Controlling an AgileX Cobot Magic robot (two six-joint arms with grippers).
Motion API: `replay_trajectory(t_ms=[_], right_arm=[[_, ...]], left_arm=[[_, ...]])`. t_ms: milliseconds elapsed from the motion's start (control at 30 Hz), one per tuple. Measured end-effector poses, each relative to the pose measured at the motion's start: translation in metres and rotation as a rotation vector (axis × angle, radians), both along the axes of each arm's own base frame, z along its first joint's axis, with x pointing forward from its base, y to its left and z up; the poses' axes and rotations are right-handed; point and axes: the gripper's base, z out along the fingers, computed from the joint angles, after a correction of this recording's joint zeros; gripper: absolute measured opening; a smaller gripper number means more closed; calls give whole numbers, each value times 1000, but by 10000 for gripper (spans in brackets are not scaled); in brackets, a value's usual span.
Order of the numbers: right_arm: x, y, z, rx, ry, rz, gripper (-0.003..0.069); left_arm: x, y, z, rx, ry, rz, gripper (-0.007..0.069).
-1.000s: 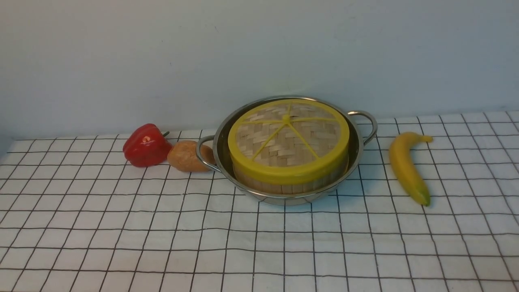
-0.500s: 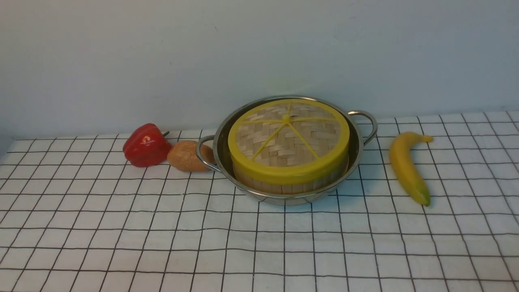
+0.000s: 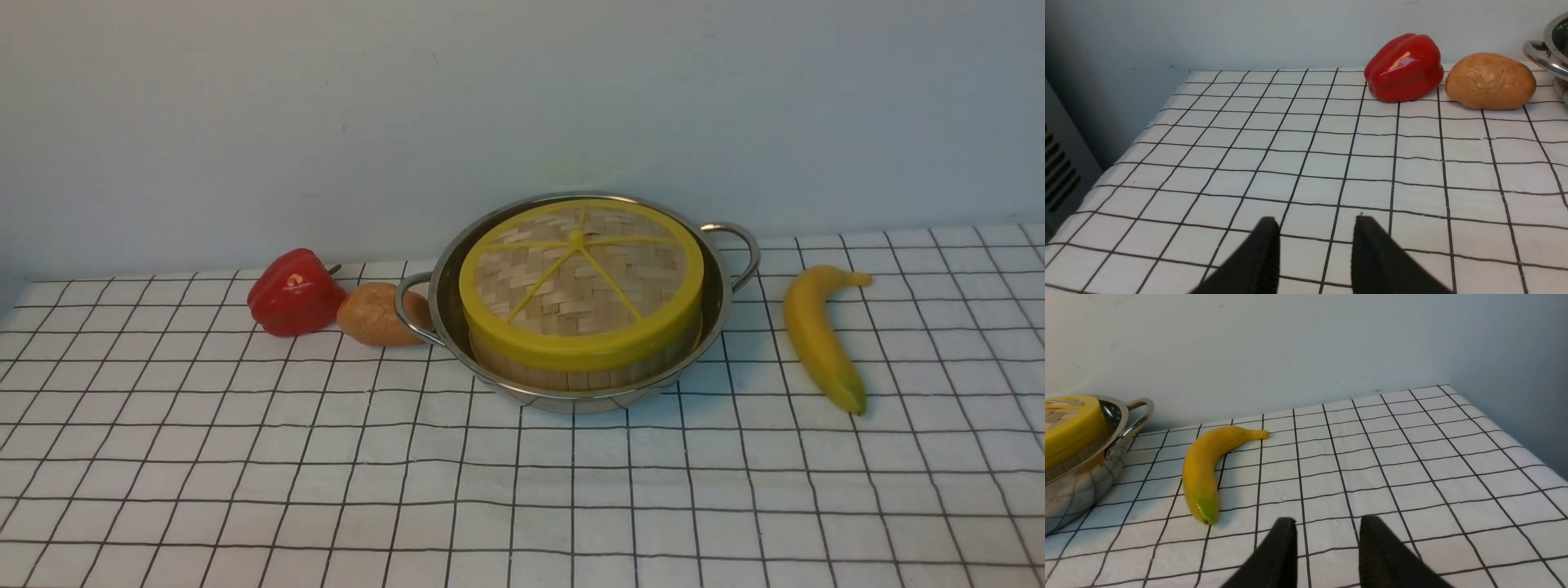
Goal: Place the steamer in the pot on the white tablecloth, and put the lid on the steamer.
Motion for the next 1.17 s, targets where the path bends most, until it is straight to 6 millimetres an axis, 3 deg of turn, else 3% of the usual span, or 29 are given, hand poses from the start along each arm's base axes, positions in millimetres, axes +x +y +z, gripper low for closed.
replay_trajectory(t_ms=[1167], right_arm=[[0, 0, 0, 24, -5, -4, 240]], left_arm=[[0, 0, 0, 0, 0, 0, 243]])
